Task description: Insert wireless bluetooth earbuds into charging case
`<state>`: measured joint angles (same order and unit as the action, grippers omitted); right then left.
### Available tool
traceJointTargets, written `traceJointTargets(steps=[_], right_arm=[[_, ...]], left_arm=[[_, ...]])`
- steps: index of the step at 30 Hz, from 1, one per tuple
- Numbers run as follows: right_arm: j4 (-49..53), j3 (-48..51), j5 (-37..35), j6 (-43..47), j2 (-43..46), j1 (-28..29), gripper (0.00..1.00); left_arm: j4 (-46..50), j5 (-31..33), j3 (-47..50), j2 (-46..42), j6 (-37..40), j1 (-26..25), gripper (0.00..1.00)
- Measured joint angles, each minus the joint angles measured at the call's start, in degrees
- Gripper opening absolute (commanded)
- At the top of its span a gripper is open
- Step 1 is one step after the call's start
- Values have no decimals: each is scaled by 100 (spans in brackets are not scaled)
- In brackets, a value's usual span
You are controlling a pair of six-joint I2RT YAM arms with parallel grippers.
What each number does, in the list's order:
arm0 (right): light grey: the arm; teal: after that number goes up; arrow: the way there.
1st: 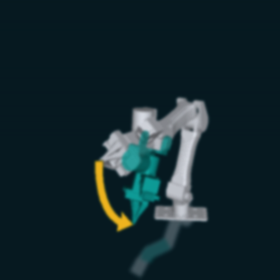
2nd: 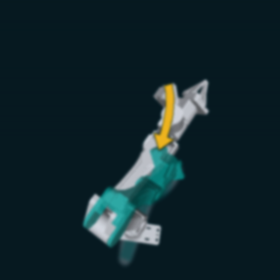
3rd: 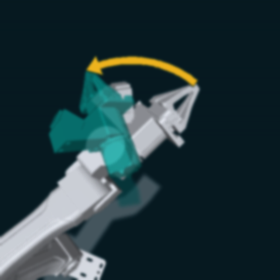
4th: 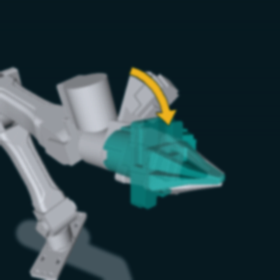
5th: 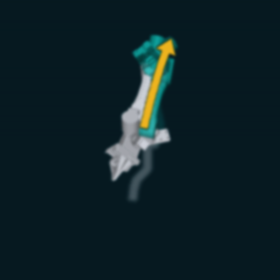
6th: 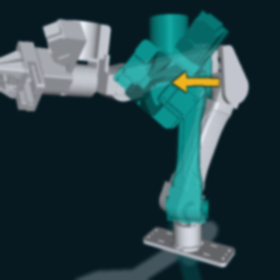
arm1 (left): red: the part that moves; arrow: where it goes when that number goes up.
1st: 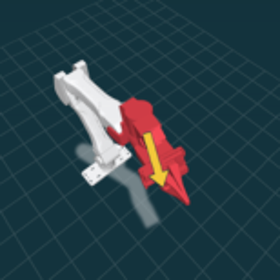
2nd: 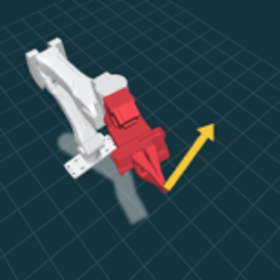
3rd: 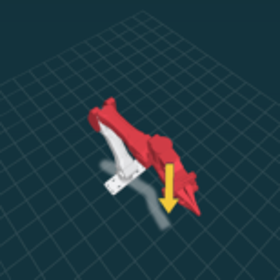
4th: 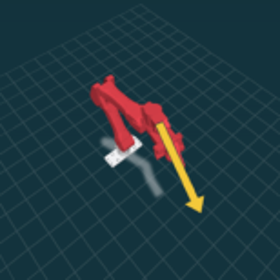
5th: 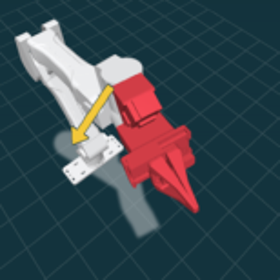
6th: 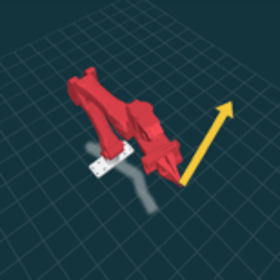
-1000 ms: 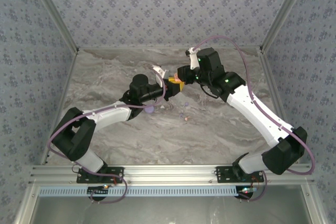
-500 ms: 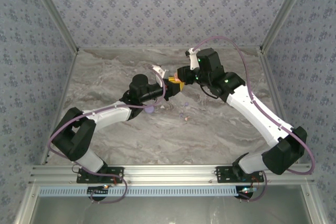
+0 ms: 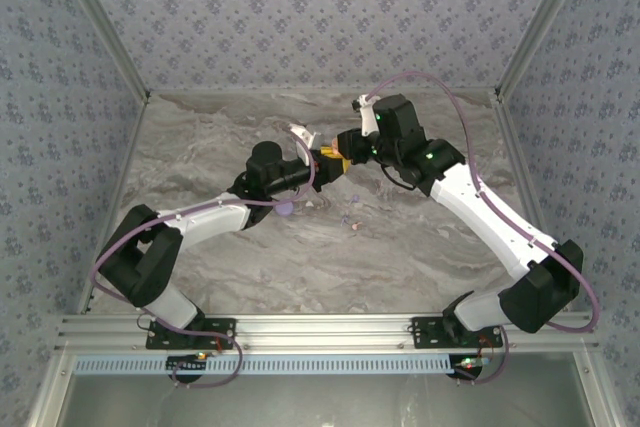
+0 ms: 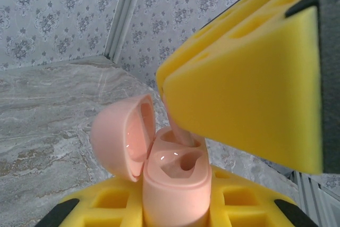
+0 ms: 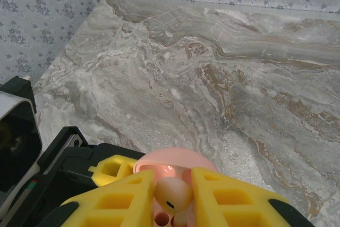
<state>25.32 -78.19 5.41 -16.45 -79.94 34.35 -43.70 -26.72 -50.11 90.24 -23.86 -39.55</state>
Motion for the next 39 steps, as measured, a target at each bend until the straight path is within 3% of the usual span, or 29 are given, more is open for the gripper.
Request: traceJointTargets(steps=[7, 26, 39], right_arm=[[-26, 7, 0, 0, 0, 0, 24], [35, 68, -9, 0, 22, 20, 37], [396, 68, -417, -17, 83, 20, 40]], left_arm=[[0, 48, 0, 0, -28, 0, 23], [7, 63, 0, 0, 0, 0, 23], [243, 109, 0, -13, 289, -39, 23]])
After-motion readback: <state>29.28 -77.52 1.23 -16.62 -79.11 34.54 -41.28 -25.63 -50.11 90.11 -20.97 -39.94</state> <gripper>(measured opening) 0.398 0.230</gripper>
